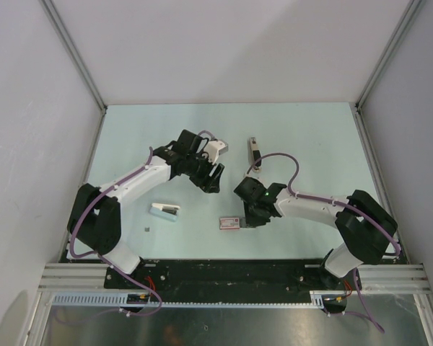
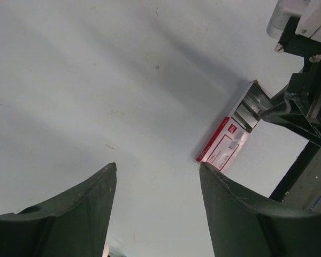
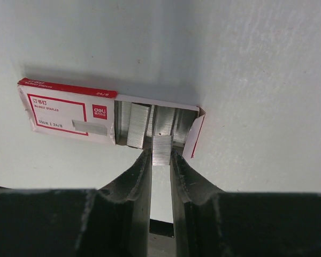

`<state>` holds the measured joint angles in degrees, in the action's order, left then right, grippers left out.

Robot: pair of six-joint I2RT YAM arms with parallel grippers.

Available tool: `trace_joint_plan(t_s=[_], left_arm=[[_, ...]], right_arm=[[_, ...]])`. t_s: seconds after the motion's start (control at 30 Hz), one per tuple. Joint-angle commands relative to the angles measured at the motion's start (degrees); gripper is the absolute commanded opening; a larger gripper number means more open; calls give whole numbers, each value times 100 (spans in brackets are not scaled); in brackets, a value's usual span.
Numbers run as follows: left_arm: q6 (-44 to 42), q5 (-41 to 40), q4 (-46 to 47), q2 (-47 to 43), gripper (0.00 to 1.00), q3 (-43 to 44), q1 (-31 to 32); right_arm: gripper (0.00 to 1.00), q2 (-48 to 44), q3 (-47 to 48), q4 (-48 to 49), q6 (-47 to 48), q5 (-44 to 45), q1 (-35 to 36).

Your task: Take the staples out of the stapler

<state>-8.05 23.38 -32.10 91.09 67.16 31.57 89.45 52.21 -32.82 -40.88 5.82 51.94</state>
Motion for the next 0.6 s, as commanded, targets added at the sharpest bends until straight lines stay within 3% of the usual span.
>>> trace_joint_plan(t_s=[0.0,0.57], left_arm=[[-345,239,86,-122,68,-40,74],[-372,233,82,-169,69,-92,99]], right_arm=[[14,42,180,-108,24,202,44],[26,81,187,-50,-29,189,141]])
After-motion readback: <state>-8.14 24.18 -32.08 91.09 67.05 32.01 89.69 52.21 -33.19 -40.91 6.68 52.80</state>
